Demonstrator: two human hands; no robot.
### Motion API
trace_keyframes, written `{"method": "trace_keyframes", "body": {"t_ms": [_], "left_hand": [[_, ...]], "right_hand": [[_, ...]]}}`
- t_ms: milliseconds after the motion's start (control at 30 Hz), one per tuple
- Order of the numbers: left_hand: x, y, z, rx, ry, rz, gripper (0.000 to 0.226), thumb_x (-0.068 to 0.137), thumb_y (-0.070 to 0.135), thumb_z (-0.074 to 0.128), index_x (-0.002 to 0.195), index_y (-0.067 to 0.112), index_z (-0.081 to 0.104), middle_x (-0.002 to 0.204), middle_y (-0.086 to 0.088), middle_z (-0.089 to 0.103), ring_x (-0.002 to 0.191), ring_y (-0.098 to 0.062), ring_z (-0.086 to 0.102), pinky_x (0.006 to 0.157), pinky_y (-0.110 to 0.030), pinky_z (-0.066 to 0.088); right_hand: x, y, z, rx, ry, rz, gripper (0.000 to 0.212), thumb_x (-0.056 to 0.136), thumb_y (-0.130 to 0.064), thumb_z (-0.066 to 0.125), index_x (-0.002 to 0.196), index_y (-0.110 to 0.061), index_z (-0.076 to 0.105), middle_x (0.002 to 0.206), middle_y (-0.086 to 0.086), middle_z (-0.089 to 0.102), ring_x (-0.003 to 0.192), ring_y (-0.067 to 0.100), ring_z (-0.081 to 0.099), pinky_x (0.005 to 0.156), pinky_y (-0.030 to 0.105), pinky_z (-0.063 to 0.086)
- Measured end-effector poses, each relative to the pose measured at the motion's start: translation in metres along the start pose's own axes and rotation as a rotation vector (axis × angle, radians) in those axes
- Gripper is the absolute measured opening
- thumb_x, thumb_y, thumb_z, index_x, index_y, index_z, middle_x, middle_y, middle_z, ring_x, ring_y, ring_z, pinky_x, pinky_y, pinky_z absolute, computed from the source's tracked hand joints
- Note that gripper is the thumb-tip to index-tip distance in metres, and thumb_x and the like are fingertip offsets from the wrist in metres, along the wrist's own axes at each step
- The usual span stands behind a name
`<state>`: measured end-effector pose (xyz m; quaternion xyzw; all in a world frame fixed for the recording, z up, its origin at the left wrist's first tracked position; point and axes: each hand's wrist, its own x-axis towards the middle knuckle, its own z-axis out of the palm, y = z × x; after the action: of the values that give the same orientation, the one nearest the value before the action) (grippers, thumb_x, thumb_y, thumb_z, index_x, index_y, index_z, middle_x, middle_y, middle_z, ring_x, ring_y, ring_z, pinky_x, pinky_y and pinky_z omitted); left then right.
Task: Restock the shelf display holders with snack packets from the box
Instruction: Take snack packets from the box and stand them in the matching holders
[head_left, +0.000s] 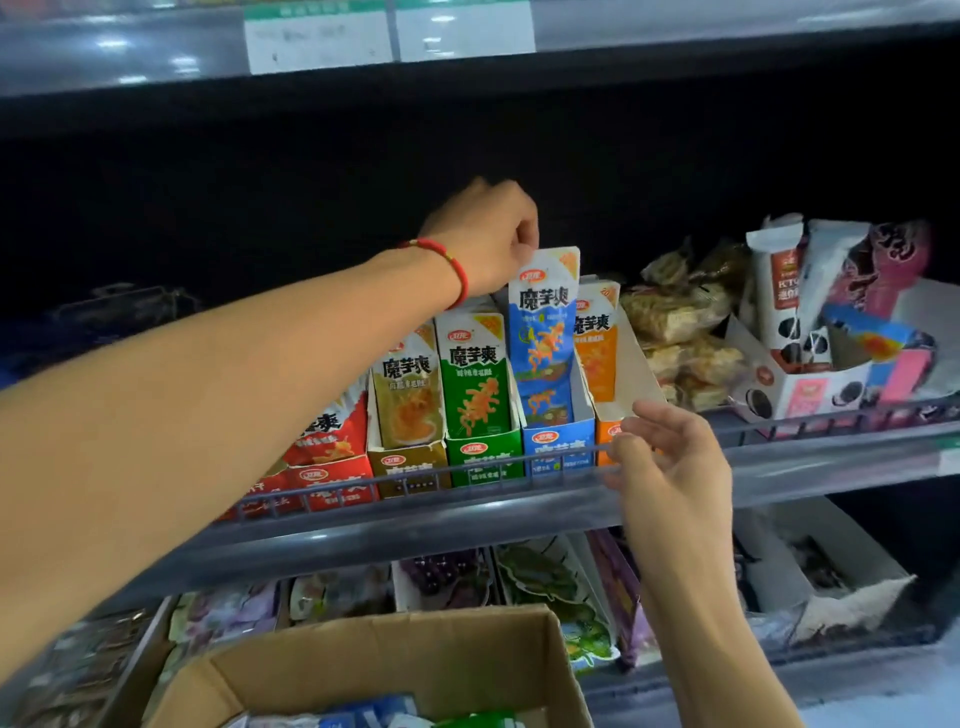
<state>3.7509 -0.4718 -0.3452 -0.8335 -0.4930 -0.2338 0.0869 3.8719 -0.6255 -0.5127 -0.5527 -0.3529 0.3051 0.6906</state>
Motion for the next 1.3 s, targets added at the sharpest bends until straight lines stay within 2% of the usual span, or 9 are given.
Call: {"method": "trace_keyframes", "body": {"t_ms": [233, 500, 667, 767, 867, 967, 1067, 1167, 1300], "left_hand": [[-0.019, -0.001, 0.029, 0.065, -0.112, 0.030, 0.009, 0.093, 0.018, 0.069, 0.094, 0.024, 0.076, 0.086, 0.009, 0.066, 0.094, -0.018, 0.068, 0.085, -0.038, 0.058], [-0.113, -0.018, -0.002, -0.179, 0.135, 0.125, 0.016, 0.091, 0.019, 0.064, 0.101, 0.026, 0.074, 0.088, 0.012, 0.072, 0.074, -0.003, 0.060, 0.081, -0.029, 0.055], [-0.254, -0.064, 0.007, -0.270, -0.233, 0.100, 0.015, 0.095, 0.022, 0.064, 0.105, 0.030, 0.072, 0.093, 0.028, 0.060, 0.083, 0.009, 0.056, 0.077, -0.003, 0.039], [-0.321, -0.109, 0.047, -0.278, -0.497, -0.110, 0.019, 0.096, 0.023, 0.067, 0.109, 0.034, 0.073, 0.098, 0.023, 0.064, 0.089, 0.010, 0.056, 0.074, -0.008, 0.040], [-0.365, -0.141, 0.091, -0.240, -0.711, -0.194, 0.021, 0.098, 0.022, 0.062, 0.116, 0.030, 0.071, 0.110, 0.015, 0.067, 0.098, 0.006, 0.057, 0.087, -0.019, 0.048], [-0.384, -0.155, 0.120, -0.138, -0.933, -0.192, 0.025, 0.099, 0.024, 0.057, 0.121, 0.031, 0.065, 0.113, 0.006, 0.062, 0.116, -0.015, 0.057, 0.095, -0.033, 0.049], [-0.388, -0.158, 0.127, -0.149, -1.016, -0.145, 0.030, 0.097, 0.033, 0.057, 0.126, 0.037, 0.062, 0.129, 0.005, 0.064, 0.119, -0.018, 0.059, 0.098, -0.039, 0.051], [-0.389, -0.158, 0.127, -0.110, -1.048, -0.086, 0.033, 0.100, 0.035, 0.053, 0.132, 0.037, 0.058, 0.136, 0.004, 0.060, 0.126, -0.020, 0.054, 0.103, -0.046, 0.048], [-0.386, -0.160, 0.125, -0.128, -1.061, -0.053, 0.033, 0.101, 0.035, 0.051, 0.134, 0.037, 0.055, 0.137, 0.006, 0.059, 0.126, -0.018, 0.053, 0.102, -0.046, 0.048]], "right_hand": [[-0.004, -0.002, 0.003, -0.068, -0.042, -0.012, 0.026, 0.096, -0.009, 0.060, 0.109, -0.031, 0.061, 0.104, -0.010, 0.070, 0.088, 0.016, 0.071, 0.089, 0.052, 0.057], [-0.015, 0.006, 0.009, -0.253, -0.324, -0.003, 0.016, 0.095, -0.013, 0.064, 0.102, -0.026, 0.067, 0.086, 0.001, 0.077, 0.078, 0.017, 0.074, 0.074, 0.043, 0.058], [-0.040, 0.027, 0.035, -0.554, -0.717, -0.058, 0.011, 0.095, -0.019, 0.066, 0.105, -0.025, 0.065, 0.074, 0.004, 0.074, 0.072, 0.019, 0.070, 0.075, 0.040, 0.058], [-0.070, 0.055, 0.063, -0.847, -1.007, -0.126, 0.012, 0.097, -0.024, 0.062, 0.108, -0.028, 0.063, 0.087, -0.006, 0.073, 0.079, 0.010, 0.065, 0.070, 0.026, 0.049], [-0.099, 0.104, 0.083, -1.121, -1.321, -0.131, 0.025, 0.099, -0.029, 0.059, 0.122, -0.022, 0.064, 0.117, 0.001, 0.070, 0.106, 0.021, 0.067, 0.092, 0.036, 0.054], [-0.113, 0.160, 0.084, -1.465, -1.559, -0.068, 0.039, 0.100, -0.029, 0.058, 0.138, -0.020, 0.055, 0.138, 0.008, 0.059, 0.122, 0.030, 0.058, 0.101, 0.043, 0.050], [-0.107, 0.193, 0.077, -1.638, -1.623, -0.085, 0.059, 0.098, -0.021, 0.060, 0.153, -0.019, 0.039, 0.155, 0.011, 0.045, 0.136, 0.033, 0.049, 0.110, 0.041, 0.044], [-0.101, 0.215, 0.066, -1.636, -1.625, -0.159, 0.084, 0.096, -0.026, 0.067, 0.163, -0.027, 0.015, 0.171, -0.001, 0.013, 0.154, 0.026, 0.021, 0.122, 0.039, 0.023], [-0.102, 0.244, 0.052, -1.553, -1.623, -0.027, 0.071, 0.092, -0.028, 0.071, 0.154, -0.029, 0.035, 0.167, 0.003, 0.020, 0.153, 0.028, 0.023, 0.121, 0.038, 0.027]]}}
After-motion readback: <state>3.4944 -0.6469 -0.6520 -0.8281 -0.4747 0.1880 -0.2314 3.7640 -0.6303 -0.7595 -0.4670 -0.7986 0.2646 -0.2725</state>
